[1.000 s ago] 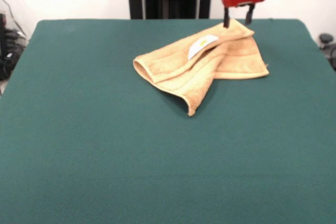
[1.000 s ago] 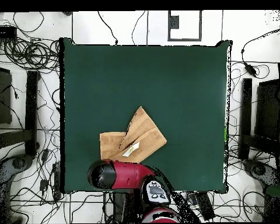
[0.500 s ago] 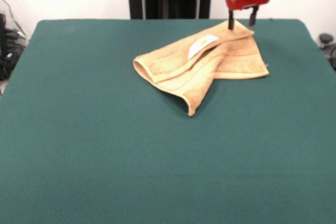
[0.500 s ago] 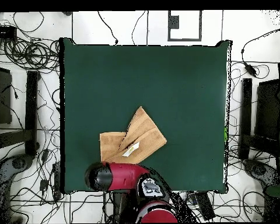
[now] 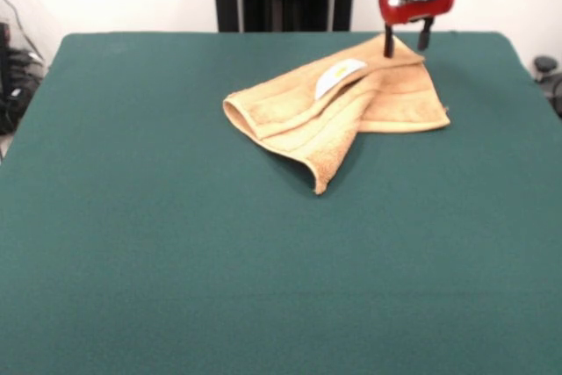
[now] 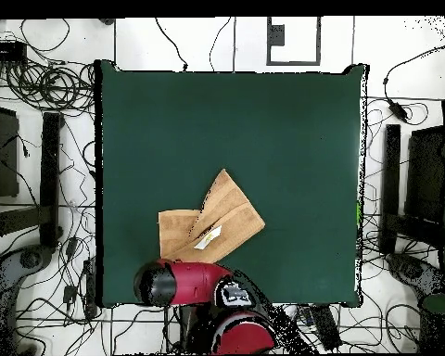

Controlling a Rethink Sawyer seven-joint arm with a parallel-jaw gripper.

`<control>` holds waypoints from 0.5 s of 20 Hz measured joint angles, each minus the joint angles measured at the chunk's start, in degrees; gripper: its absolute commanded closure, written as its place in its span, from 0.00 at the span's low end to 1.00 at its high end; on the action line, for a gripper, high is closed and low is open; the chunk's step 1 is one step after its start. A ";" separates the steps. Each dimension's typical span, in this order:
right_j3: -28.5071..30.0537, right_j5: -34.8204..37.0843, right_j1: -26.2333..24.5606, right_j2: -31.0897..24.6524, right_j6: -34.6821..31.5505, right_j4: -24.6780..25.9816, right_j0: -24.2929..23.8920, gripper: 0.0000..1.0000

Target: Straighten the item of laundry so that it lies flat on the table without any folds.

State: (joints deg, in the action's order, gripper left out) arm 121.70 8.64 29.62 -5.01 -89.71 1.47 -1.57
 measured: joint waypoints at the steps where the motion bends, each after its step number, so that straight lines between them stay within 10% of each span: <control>1: 0.00 -0.15 -0.24 0.00 0.00 -0.01 0.23 0.00; 10: -0.01 -0.39 -1.85 0.02 0.00 -0.01 3.59 0.00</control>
State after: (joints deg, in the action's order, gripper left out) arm 121.69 8.25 27.78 -5.00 -89.71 1.46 2.02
